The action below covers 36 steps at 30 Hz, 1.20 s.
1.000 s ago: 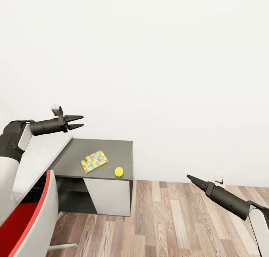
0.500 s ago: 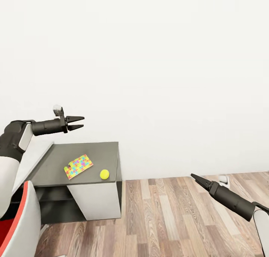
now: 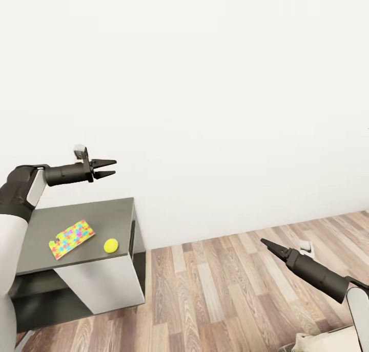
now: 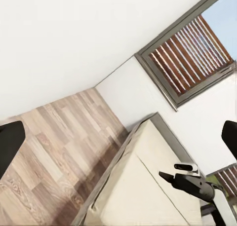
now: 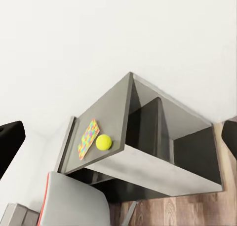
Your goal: Put all the toys in the child's room - the three board games (two on the bed and one on the table), the two jigsaw puzzles on the table, and the tennis ball on the table - inside the toy box on the table in the child's room.
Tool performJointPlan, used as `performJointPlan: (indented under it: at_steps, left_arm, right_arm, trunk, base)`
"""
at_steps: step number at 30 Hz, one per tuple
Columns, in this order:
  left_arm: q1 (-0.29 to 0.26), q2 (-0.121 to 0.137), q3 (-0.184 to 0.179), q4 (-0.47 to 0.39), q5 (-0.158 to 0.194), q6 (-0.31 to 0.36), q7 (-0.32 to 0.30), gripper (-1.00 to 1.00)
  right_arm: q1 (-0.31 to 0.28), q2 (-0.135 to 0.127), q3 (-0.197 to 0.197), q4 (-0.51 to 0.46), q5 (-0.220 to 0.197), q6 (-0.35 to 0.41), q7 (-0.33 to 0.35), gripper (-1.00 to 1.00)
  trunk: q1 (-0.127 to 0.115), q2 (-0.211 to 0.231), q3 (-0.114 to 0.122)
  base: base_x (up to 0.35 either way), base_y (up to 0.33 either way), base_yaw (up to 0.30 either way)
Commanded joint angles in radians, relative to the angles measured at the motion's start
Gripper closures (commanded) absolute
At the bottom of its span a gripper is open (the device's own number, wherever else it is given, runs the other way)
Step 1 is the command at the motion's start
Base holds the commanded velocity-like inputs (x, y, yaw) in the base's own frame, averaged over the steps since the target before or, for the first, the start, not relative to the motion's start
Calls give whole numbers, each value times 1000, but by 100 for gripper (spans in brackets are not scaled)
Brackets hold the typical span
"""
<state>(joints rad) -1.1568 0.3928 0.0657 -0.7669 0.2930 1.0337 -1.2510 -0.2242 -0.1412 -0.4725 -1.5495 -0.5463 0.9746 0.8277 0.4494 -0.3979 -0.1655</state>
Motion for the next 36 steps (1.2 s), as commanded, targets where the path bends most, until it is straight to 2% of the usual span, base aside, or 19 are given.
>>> performJointPlan:
  at_steps: [1,5,8,10,12,14,16,19,21,24,25,27,28,31,36]
  left_arm:
    - [0,-1,1,0,0,5,18,-100]
    - [0,-2,1,0,2,5,71,-100]
    - [1,-5,2,0,2,5,116,-100]
    - [2,-6,2,2,4,4,144,-100]
    - [4,-6,2,5,5,4,152,-100]
    - [5,-1,4,15,9,5,152,-100]
    - [6,2,6,28,11,4,149,-100]
    - [9,7,9,68,14,3,127,-100]
    - [16,10,10,107,13,-1,90,-100]
    - [34,19,10,152,12,-37,19,-100]
    - [47,26,11,167,11,-70,-21,-100]
    - [59,34,10,177,9,-103,-64,-100]
    - [71,40,9,183,7,-131,-106,-100]
    - [85,45,6,190,5,-161,-169,-100]
    - [93,49,4,193,2,-176,-205,-100]
  right_arm:
    - [-1,0,2,0,6,4,1,-100]
    - [-1,2,13,-2,10,5,-49,-100]
    - [-4,3,47,-3,17,5,-160,-100]
    - [-9,5,101,-3,12,6,-298,-100]
    - [-13,6,138,-3,8,9,-379,-100]
    - [-15,7,167,-3,5,10,-423,-100]
    - [-15,9,180,-3,4,10,-439,-100]
    - [-16,16,193,-3,3,10,-456,-100]
    - [-16,19,197,-3,3,10,-461,-100]
    - [-17,21,200,-3,3,10,-465,-100]
    - [-17,22,201,-3,3,10,-466,-100]
    - [-17,23,202,-3,3,10,-466,-100]
    - [-17,24,202,-3,3,9,-467,-100]
    - [-17,24,202,-3,3,9,-467,-100]
    - [-17,25,203,-3,3,9,-466,-100]
  trunk:
    - [1,-2,-2]
    - [1,-2,-2]
    - [1,-2,-2]
    - [1,-2,-2]
    - [1,-2,-2]
    - [1,-2,-2]
    - [1,-2,-2]
    - [1,-2,-2]
    - [1,-2,-2]
    - [1,-2,-2]
    - [1,-2,-2]
    - [1,-2,-2]
    - [1,-2,-2]
    - [1,-2,-2]
    - [1,-2,-2]
  base:
    - [0,-30,-104]
    - [0,-14,-49]
    - [0,-5,-18]
    - [0,-2,-7]
    - [0,-1,-4]
    - [0,-1,-2]
    - [0,0,-1]
    - [0,0,0]
    - [0,0,0]
    - [0,0,0]
    - [0,0,0]
    - [0,0,0]
    - [0,0,0]
    - [0,0,0]
    - [0,0,0]
